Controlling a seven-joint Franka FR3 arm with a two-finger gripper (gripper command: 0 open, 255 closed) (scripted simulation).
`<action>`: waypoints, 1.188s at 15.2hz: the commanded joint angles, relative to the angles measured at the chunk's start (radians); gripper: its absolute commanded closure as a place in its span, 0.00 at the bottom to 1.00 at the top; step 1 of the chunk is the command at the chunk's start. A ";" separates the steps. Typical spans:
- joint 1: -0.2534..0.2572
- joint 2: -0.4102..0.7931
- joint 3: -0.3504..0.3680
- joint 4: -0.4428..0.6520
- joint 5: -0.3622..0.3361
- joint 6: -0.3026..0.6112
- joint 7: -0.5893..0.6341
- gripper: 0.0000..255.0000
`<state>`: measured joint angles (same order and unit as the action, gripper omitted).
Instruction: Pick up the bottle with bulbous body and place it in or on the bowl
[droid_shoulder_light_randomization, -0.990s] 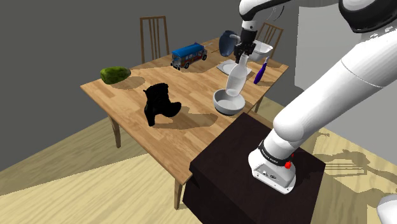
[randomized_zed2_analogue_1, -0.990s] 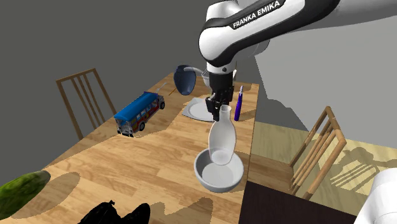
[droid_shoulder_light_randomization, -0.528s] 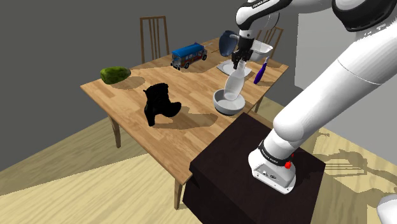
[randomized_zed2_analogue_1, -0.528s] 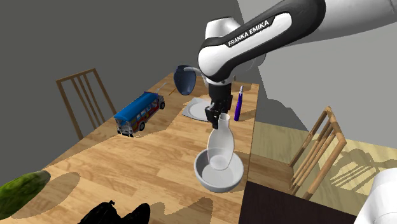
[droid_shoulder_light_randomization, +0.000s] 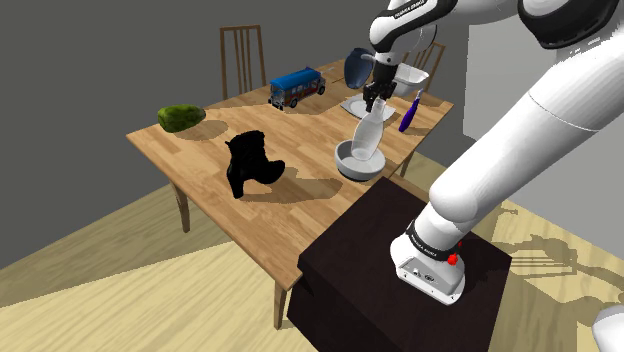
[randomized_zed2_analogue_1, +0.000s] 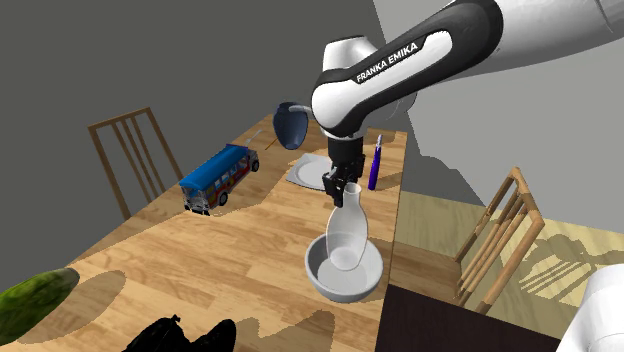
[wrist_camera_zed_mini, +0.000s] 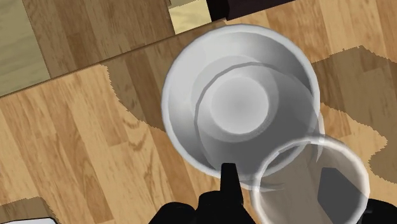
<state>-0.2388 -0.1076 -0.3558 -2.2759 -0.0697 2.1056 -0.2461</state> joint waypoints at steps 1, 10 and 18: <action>0.000 0.000 0.000 0.000 0.000 0.000 0.000 1.00; 0.001 -0.025 0.004 0.045 -0.006 -0.069 0.006 0.00; 0.002 -0.043 0.008 0.090 -0.009 -0.130 0.009 0.00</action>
<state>-0.2364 -0.1504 -0.3475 -2.1866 -0.0790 1.9760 -0.2371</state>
